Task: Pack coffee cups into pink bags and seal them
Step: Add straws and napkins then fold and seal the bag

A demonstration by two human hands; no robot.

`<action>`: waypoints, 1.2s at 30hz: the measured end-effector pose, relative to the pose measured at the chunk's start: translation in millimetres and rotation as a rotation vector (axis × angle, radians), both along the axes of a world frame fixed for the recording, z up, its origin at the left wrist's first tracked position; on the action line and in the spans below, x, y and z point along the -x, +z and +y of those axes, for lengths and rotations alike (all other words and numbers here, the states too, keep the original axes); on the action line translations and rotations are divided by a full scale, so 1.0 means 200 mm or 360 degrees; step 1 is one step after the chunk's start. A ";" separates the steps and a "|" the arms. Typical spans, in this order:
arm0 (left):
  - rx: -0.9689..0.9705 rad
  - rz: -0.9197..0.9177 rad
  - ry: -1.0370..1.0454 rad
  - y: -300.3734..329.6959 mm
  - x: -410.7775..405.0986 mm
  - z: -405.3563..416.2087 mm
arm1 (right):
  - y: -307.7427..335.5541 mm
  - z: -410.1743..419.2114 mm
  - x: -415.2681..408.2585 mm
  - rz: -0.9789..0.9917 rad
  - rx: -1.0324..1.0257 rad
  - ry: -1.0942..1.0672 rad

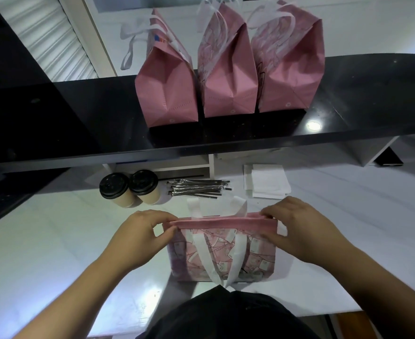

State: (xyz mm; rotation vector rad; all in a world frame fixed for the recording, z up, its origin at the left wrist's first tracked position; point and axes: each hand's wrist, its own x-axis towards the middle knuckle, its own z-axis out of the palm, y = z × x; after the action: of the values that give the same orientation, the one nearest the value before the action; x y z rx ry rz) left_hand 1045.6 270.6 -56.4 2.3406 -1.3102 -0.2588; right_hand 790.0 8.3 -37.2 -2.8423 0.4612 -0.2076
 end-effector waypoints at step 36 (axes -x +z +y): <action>-0.0015 0.0103 0.0016 0.00 0.10 -0.07 | -0.07 0.09 -0.12 0.0011 0.0219 0.0434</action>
State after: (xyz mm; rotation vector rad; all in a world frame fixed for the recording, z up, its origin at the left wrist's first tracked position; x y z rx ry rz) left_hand 1025.3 256.9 -56.4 2.3261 -1.2685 -0.3356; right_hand 814.2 26.7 -52.1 -2.9997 0.0587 -0.1826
